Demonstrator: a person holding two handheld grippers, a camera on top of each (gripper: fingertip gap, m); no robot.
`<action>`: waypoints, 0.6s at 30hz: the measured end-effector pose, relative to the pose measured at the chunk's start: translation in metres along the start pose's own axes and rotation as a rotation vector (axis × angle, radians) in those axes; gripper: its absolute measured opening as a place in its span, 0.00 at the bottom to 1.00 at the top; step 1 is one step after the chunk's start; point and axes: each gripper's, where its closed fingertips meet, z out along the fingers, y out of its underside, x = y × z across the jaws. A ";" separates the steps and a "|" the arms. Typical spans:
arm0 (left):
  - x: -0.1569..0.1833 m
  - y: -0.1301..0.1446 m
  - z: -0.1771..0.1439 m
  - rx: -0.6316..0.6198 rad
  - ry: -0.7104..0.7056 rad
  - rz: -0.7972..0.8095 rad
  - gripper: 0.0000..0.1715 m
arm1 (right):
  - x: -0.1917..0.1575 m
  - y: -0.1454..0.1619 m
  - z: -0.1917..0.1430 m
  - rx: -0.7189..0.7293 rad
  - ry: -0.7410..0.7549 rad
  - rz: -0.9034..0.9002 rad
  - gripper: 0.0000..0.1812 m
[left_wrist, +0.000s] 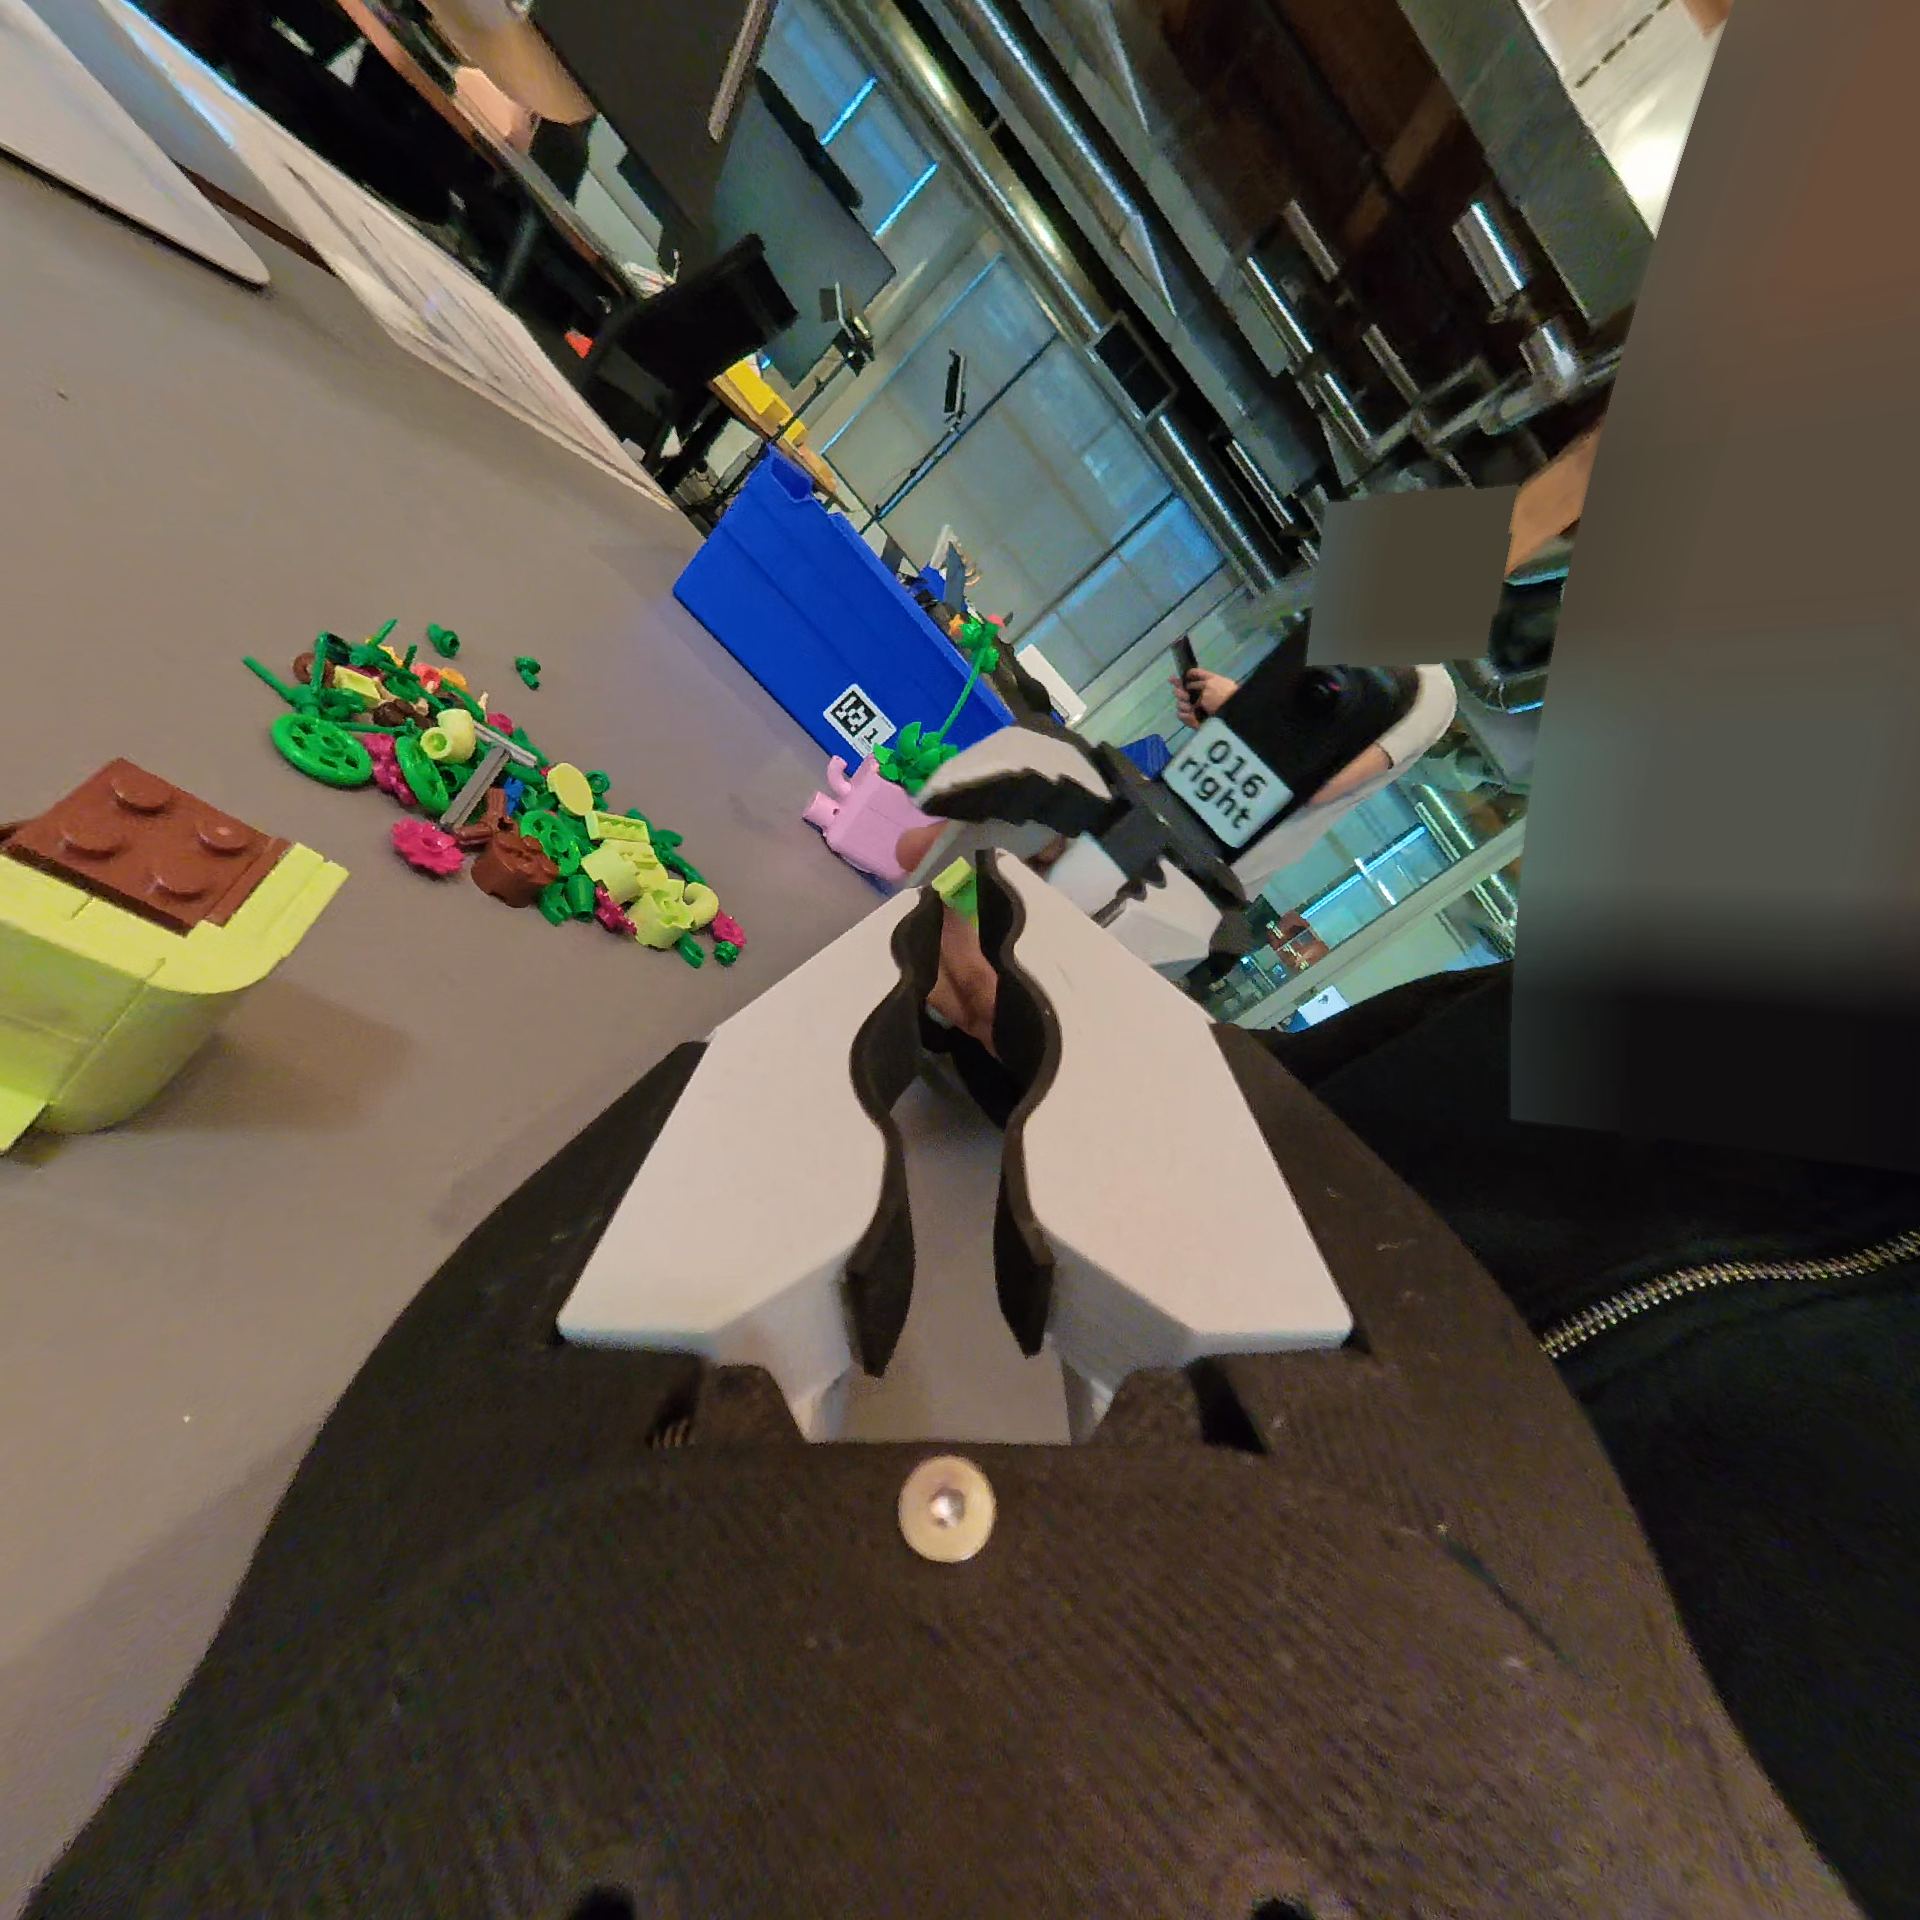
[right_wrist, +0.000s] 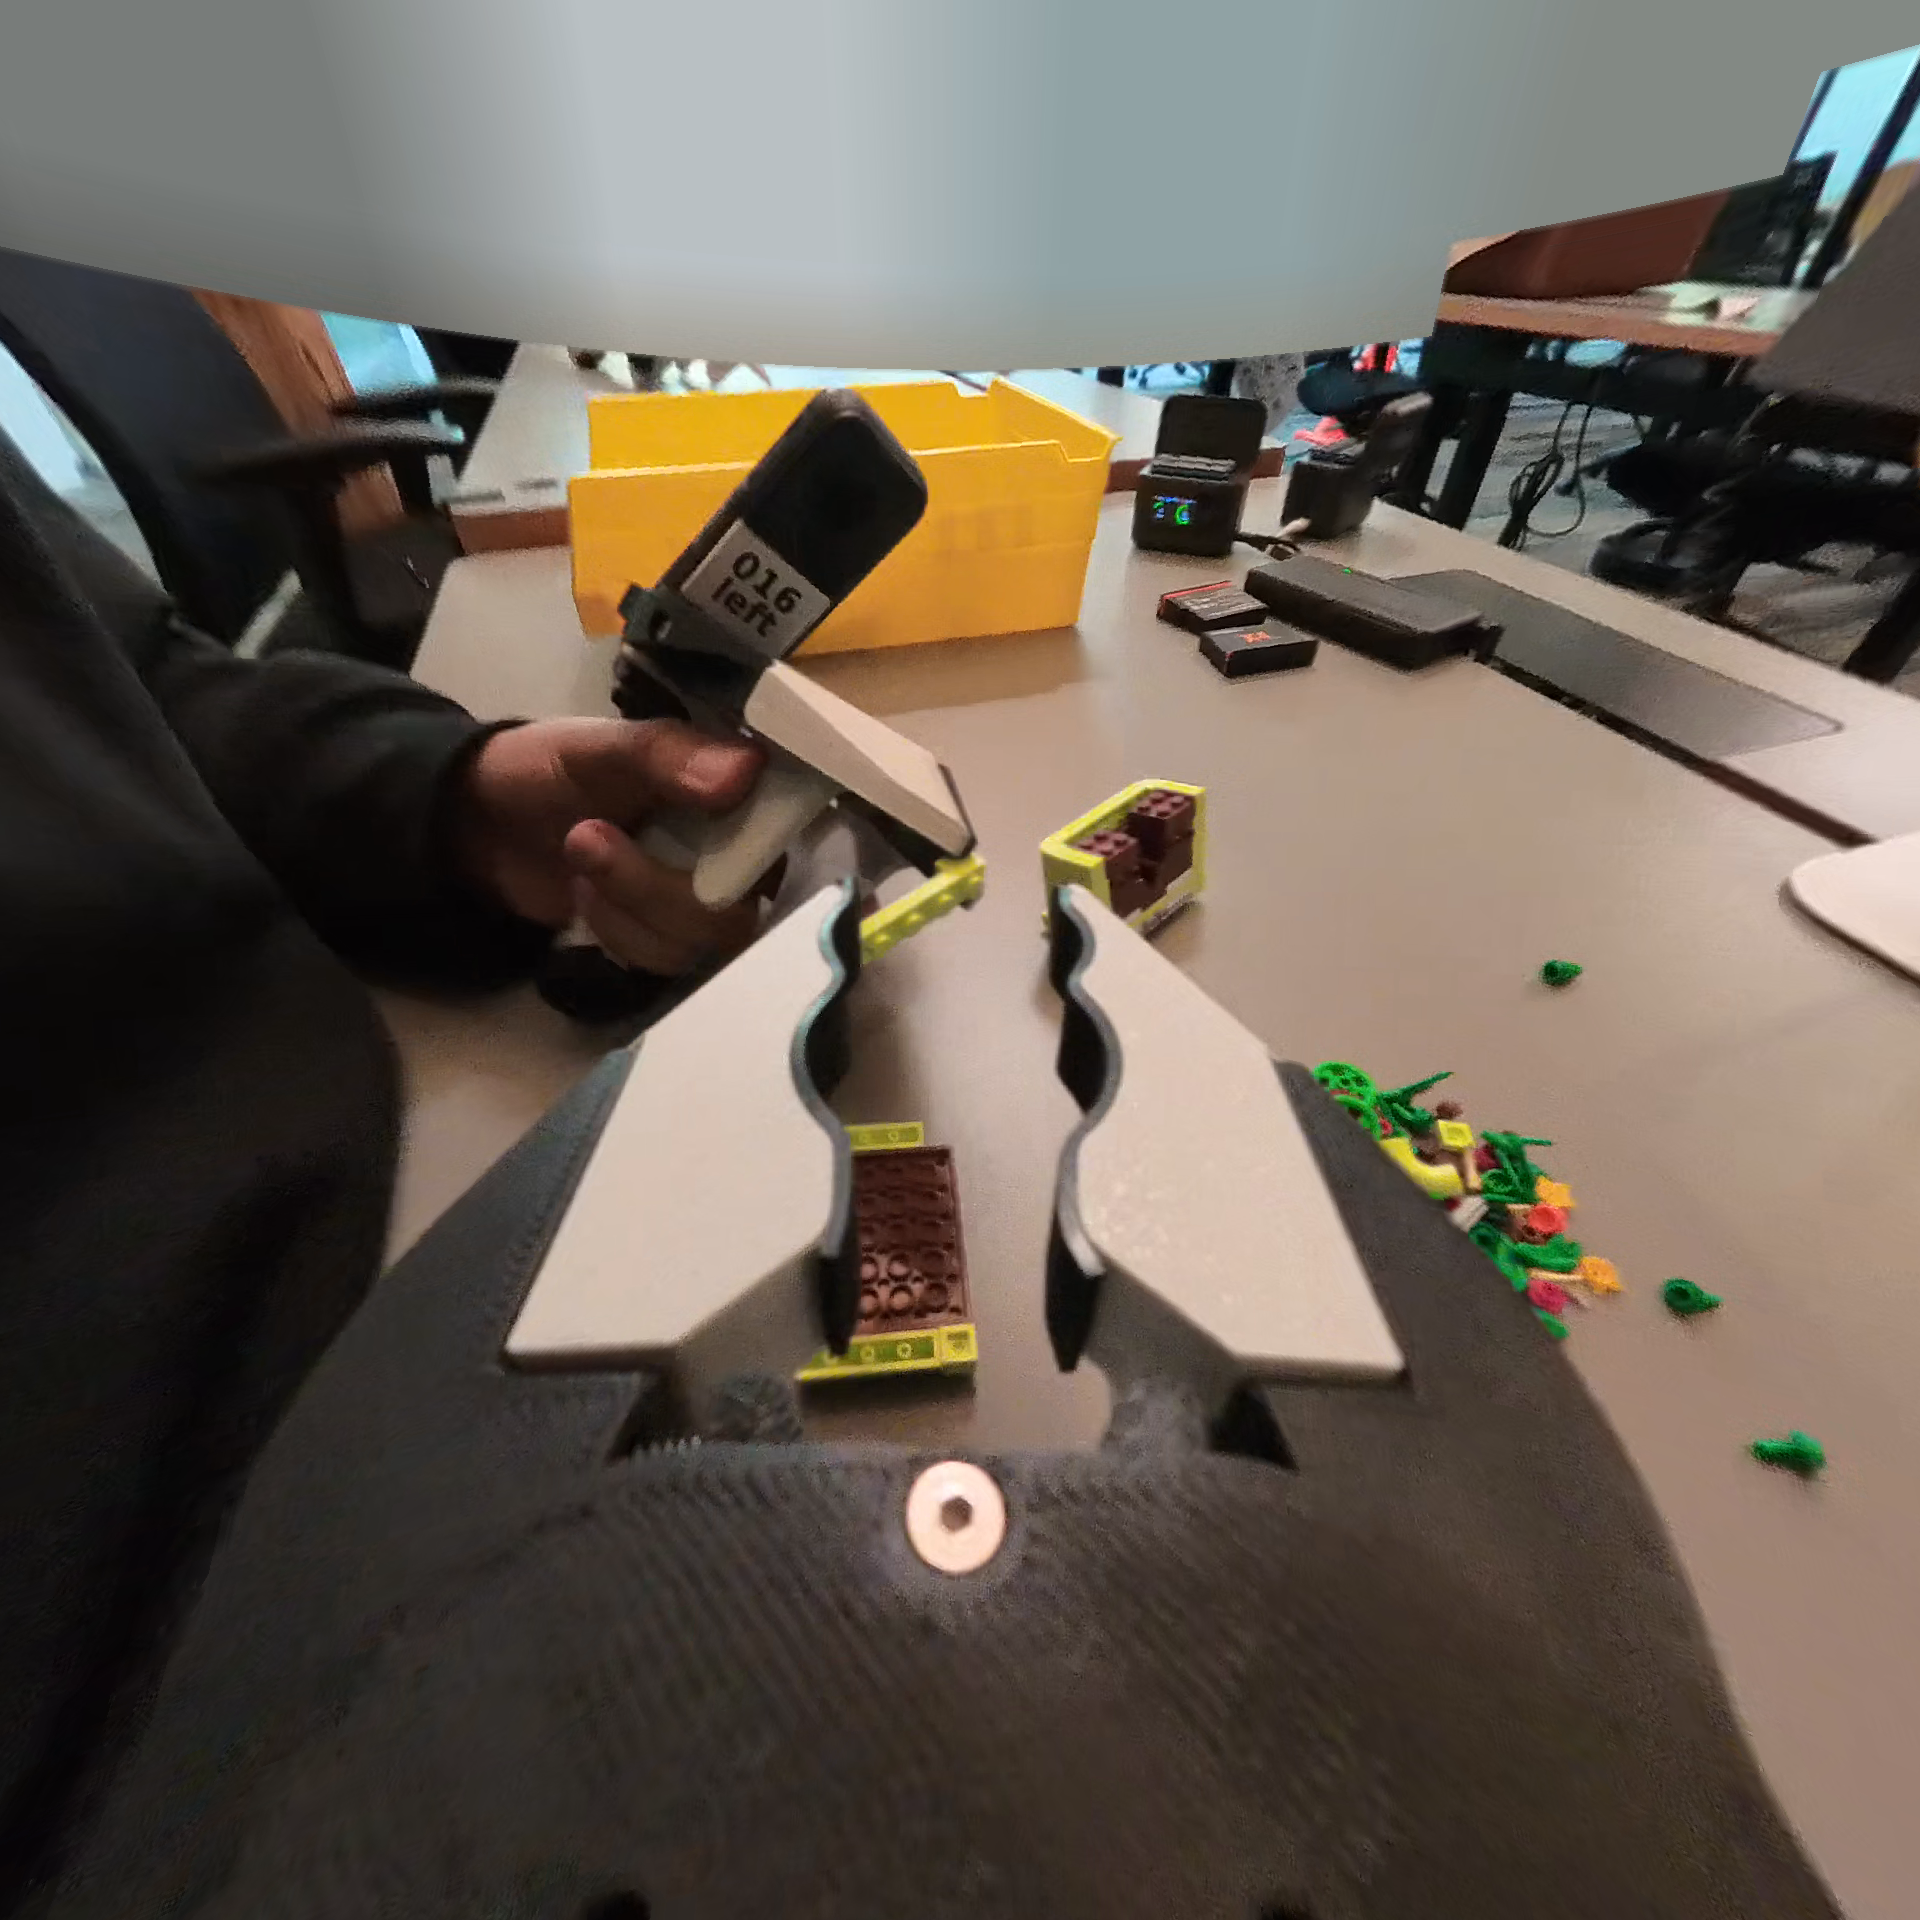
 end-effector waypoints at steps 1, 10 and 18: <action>0.000 0.001 0.001 -0.001 -0.007 0.000 0.02 | -0.003 0.001 0.001 -0.014 0.004 -0.027 0.17; -0.007 0.004 0.007 -0.011 -0.081 0.062 0.02 | 0.003 0.013 0.000 -0.056 -0.095 0.285 0.02; 0.005 -0.005 0.006 0.027 -0.084 0.233 0.10 | 0.021 0.009 -0.010 0.113 -0.334 0.967 0.01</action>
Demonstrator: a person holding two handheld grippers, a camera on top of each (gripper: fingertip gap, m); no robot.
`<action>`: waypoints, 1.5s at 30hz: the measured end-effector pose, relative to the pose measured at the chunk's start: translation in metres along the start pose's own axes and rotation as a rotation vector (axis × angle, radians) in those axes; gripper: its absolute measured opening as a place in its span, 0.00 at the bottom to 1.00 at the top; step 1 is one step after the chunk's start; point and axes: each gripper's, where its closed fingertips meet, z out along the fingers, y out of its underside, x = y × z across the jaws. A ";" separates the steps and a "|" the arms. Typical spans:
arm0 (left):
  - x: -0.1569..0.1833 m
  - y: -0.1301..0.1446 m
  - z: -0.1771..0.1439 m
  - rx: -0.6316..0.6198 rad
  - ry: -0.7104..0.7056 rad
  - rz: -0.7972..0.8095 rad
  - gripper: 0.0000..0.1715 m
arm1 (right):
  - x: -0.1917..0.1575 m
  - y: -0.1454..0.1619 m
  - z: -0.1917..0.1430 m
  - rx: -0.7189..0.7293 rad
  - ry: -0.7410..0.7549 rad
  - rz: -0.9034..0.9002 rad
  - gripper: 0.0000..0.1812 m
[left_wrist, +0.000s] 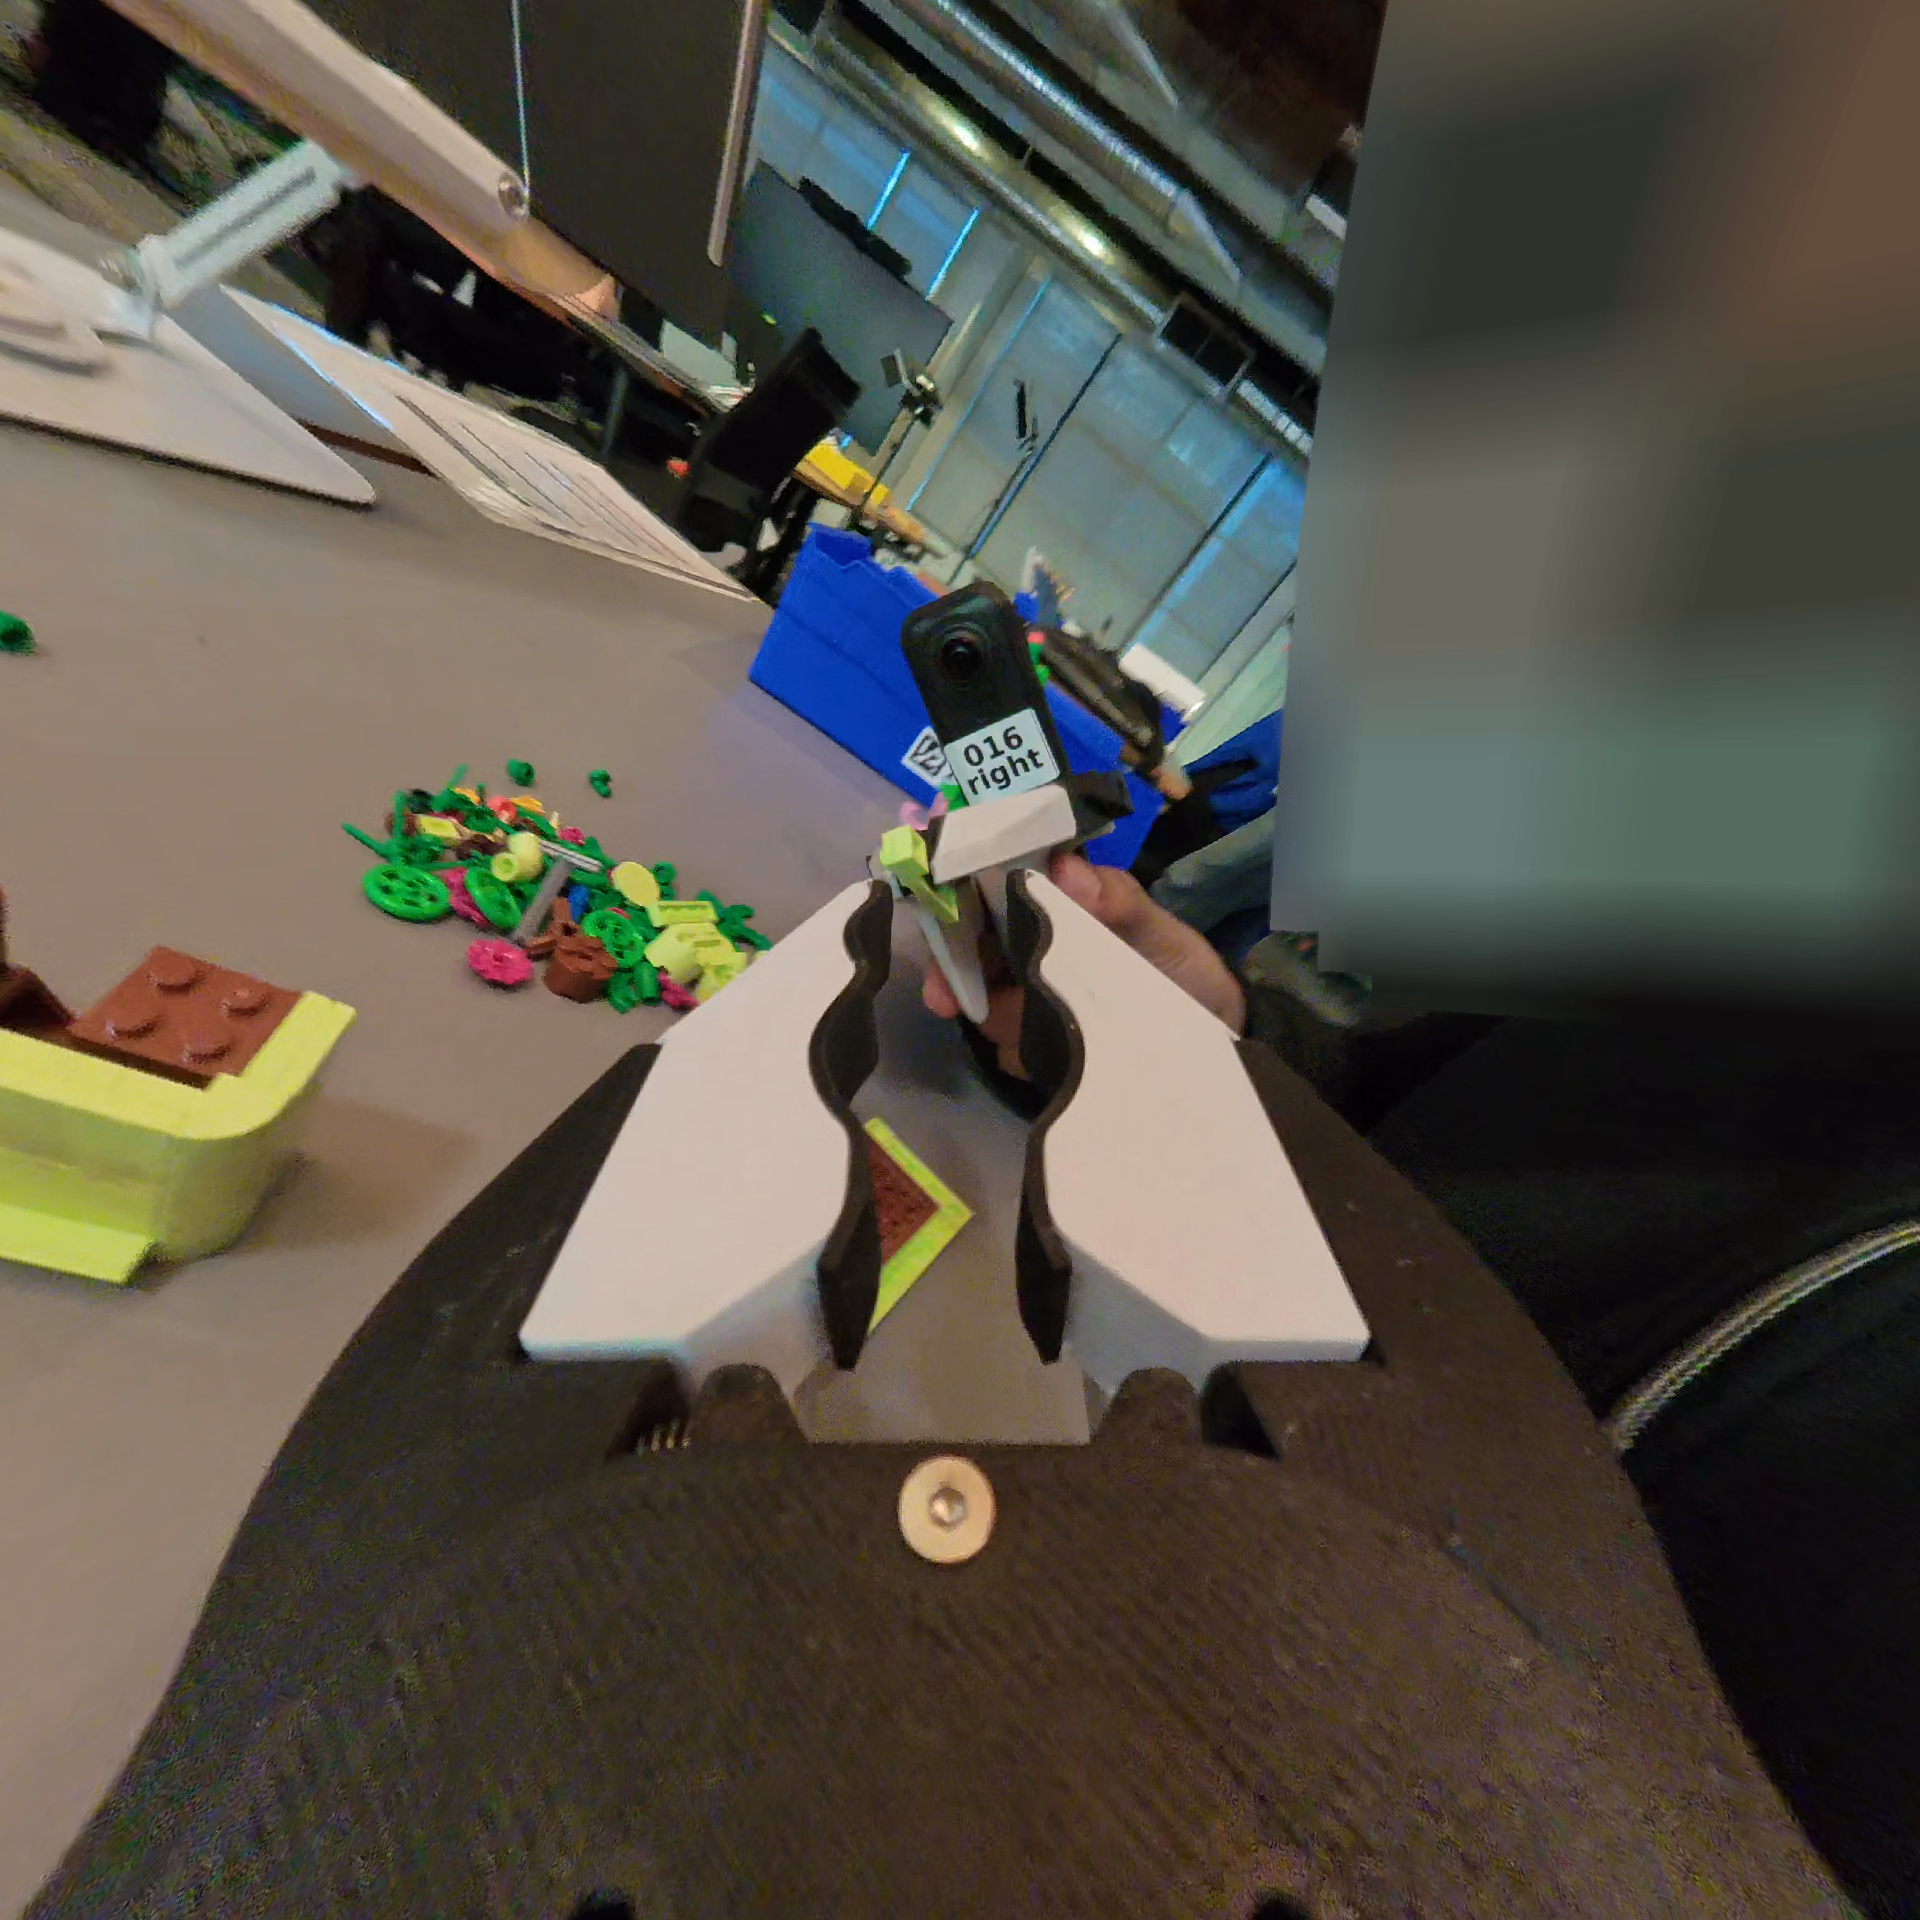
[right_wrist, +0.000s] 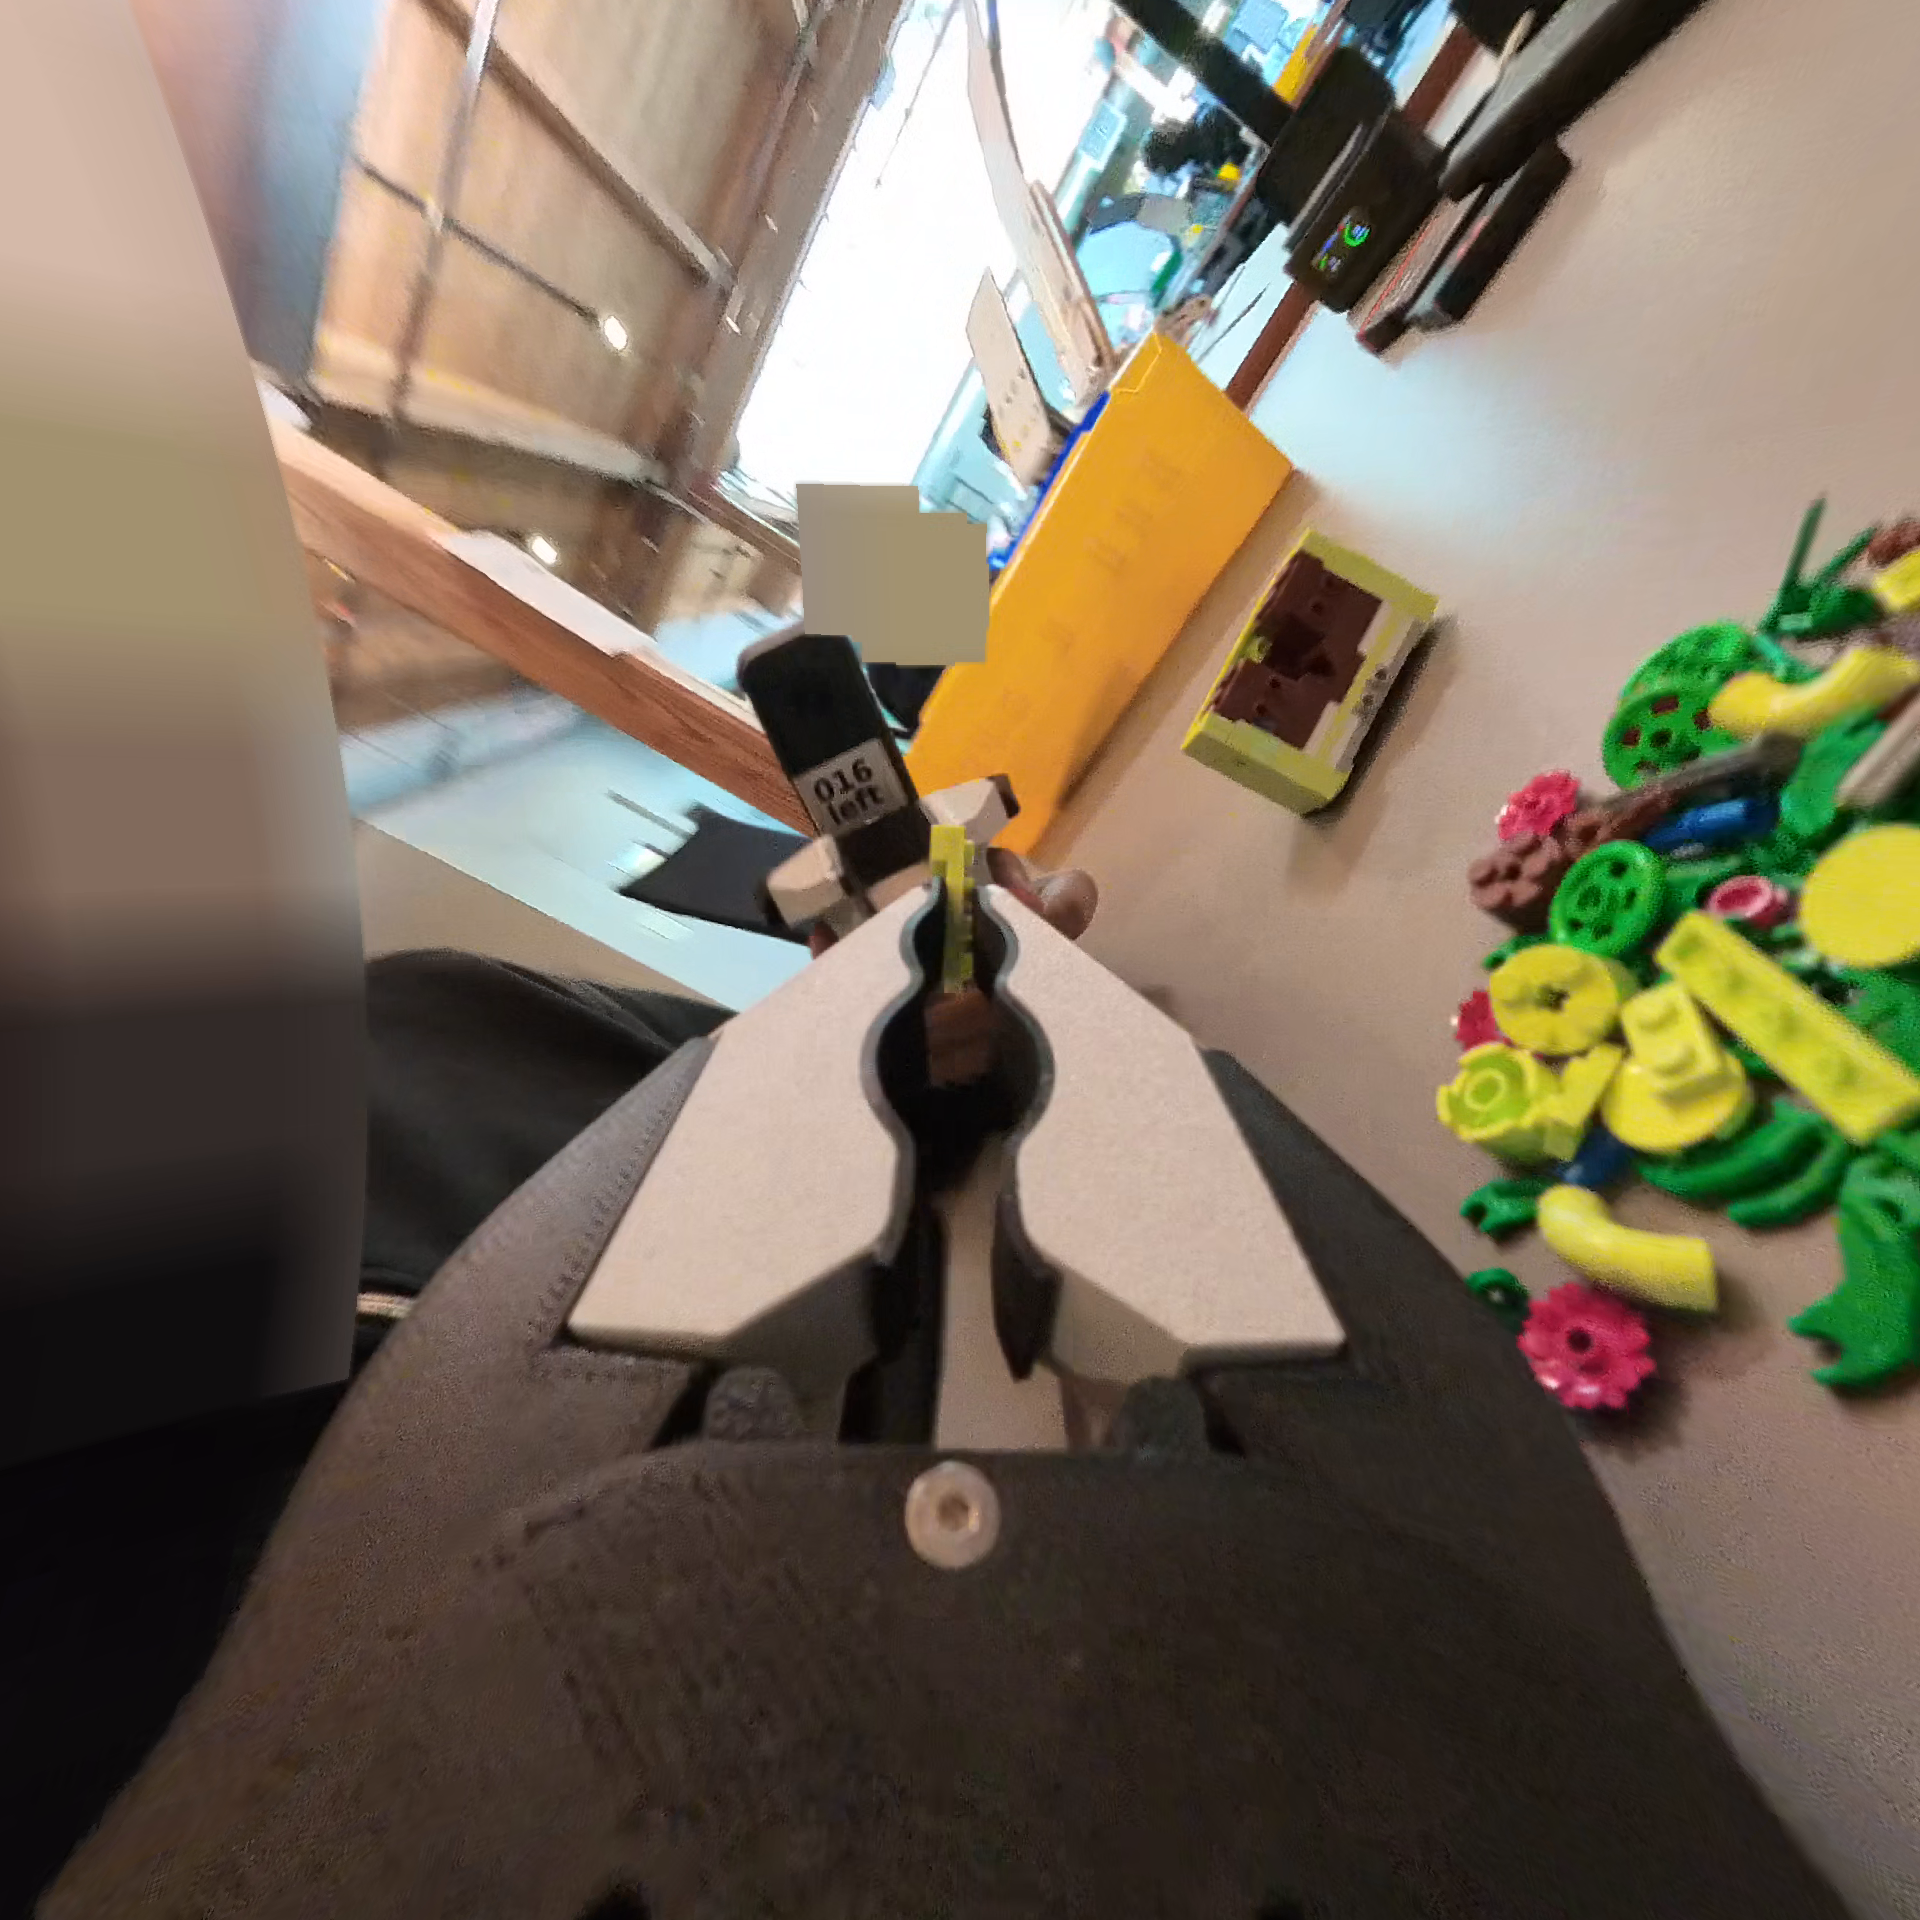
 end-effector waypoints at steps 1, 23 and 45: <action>0.000 0.001 0.000 -0.014 -0.028 0.062 0.10 | 0.002 -0.001 -0.002 0.013 -0.026 0.066 0.01; -0.017 0.010 0.002 -0.176 -0.445 0.844 0.03 | 0.008 0.009 0.013 -0.054 0.286 -0.401 0.02; -0.014 0.011 0.002 -0.207 -0.460 0.961 0.02 | -0.001 0.012 0.014 -0.094 0.260 -0.519 0.19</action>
